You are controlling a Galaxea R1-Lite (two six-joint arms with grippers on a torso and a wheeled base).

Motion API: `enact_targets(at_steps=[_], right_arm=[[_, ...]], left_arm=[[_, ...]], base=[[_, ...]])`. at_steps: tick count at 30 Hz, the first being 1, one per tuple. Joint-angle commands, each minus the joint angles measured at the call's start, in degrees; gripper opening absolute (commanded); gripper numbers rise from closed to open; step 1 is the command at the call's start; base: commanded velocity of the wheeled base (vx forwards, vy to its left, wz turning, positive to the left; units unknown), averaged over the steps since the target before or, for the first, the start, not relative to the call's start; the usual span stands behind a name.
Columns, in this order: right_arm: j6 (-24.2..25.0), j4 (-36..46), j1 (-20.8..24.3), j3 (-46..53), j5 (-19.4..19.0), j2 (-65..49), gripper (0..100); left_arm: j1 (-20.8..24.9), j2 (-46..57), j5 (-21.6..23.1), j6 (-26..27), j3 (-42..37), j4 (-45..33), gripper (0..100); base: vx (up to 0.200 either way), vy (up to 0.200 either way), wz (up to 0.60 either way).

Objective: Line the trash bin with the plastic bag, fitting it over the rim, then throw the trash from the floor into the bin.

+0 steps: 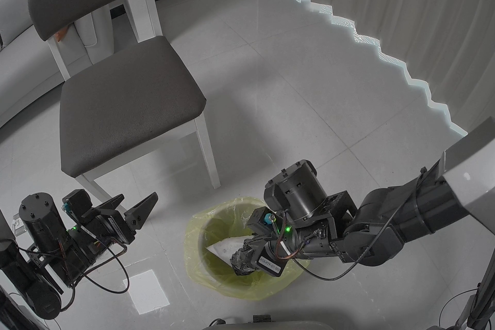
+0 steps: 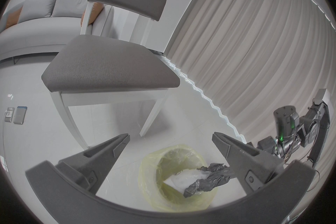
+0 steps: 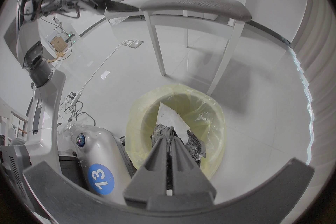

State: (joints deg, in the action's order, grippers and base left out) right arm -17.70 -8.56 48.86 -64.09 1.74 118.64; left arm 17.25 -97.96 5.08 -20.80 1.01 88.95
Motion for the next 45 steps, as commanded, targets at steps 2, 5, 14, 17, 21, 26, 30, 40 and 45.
enact_targets(at_steps=[2, 5, 14, 17, 21, 26, 30, 40, 45], right_arm=[[0.1, 0.1, 0.4, 0.7, 0.0, 1.4, 0], [-0.1, 0.4, 0.4, 4.3, 0.0, 2.0, 0], [-0.8, 0.3, -2.9, -0.1, 0.1, 5.9, 0], [-1.5, 0.4, -4.7, -4.2, 0.1, 9.2, 0], [-1.5, 0.3, -4.7, -6.5, 0.1, 13.2, 0], [-1.6, 0.3, -4.3, -9.2, 0.1, 17.9, 0], [-1.6, 0.3, -4.3, -12.5, 0.1, 21.6, 0], [-1.5, -0.1, -4.8, -15.9, 0.3, 25.6, 0], [-1.1, -0.1, -5.0, -16.2, 0.8, 25.3, 0]], left_arm=[[0.2, 1.4, 0.0, 0.0, -1.0, 1.0, 100], [0.2, 1.6, 0.0, -1.0, -1.0, 1.0, 100], [0.9, 2.5, -0.2, -4.2, -1.0, 1.0, 100], [0.9, 3.7, -0.2, -4.4, -1.0, 0.8, 100], [1.6, 3.1, -0.9, -5.0, -1.0, 0.7, 100], [2.5, 2.9, -1.7, -8.5, -1.0, 0.6, 100], [3.3, 2.7, -1.8, -8.6, -1.0, 0.6, 100], [3.1, 3.1, -1.8, -9.3, -1.0, 0.4, 100], [3.1, 3.2, -1.9, -9.3, -1.0, 0.4, 100]], base=[[0.0, 0.0, 0.0], [0.0, 0.0, 0.0], [0.0, 0.0, 0.0], [0.0, 0.0, 0.0], [0.0, 0.0, 0.0], [0.0, 0.0, 0.0], [0.0, 0.0, 0.0], [0.0, 0.0, 0.0], [0.0, 0.0, 0.0]])
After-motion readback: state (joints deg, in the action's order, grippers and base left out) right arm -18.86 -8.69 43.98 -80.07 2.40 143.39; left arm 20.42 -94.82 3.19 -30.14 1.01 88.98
